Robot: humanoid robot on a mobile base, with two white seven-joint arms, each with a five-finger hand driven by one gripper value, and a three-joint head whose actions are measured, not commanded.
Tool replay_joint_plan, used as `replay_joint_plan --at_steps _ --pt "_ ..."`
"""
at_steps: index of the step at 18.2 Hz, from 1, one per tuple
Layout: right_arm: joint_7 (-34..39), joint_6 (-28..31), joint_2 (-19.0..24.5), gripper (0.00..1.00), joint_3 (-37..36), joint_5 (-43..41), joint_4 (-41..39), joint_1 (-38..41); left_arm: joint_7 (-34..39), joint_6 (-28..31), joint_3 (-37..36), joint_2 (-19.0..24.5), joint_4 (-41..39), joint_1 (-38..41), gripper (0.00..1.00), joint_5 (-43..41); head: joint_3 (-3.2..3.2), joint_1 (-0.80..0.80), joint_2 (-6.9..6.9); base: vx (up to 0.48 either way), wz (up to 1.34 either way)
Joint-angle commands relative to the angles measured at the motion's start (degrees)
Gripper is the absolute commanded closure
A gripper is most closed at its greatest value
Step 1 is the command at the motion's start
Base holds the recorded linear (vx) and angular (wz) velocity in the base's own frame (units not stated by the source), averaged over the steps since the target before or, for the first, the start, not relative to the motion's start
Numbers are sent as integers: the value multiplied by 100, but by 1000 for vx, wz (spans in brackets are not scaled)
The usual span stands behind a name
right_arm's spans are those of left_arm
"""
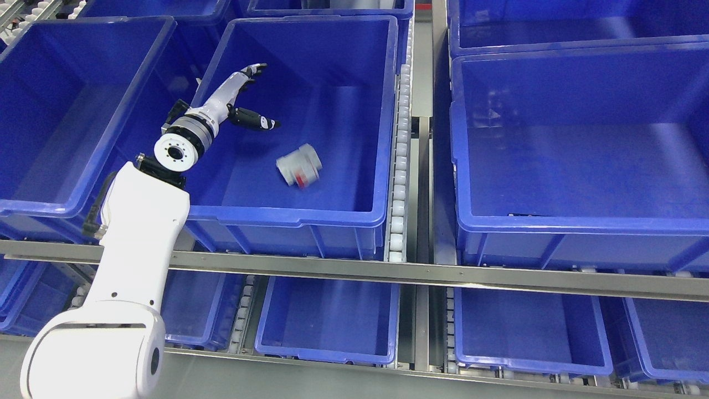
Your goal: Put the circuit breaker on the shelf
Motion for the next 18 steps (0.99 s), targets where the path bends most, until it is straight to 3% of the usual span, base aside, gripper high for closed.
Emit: replay_joint_plan --at_steps 1,2,4,7,10,14,18 --pt "-1 -332 -100 0 0 -5 0 87 348 25 1898 -594 -861 -8 1 301 0 0 0 22 -44" --pt "-1 -332 -100 0 0 -5 0 87 638 33 2399 -805 -1177 1 1 450 0 0 0 9 -60" --pt "-1 -332 -100 0 0 -5 0 87 1192 103 2869 -830 -2107 167 1 513 0 0 0 11 -35" --pt "-1 -332 -100 0 0 4 0 87 1379 882 2573 -830 -4039 948 1 924 0 0 0 23 -24" --pt "-1 -332 -100 0 0 4 0 87 1387 1509 1932 -830 -5237 1765 0 1383 0 0 0 26 -76" --pt "-1 -332 -100 0 0 -5 0 87 1440 1440 1412 -830 -5925 2435 0 1383 0 0 0 24 -36" --pt "-1 -332 -100 0 0 -5 0 87 1440 1440 1367 -830 -6172 2699 0 1383 0 0 0 21 -23"
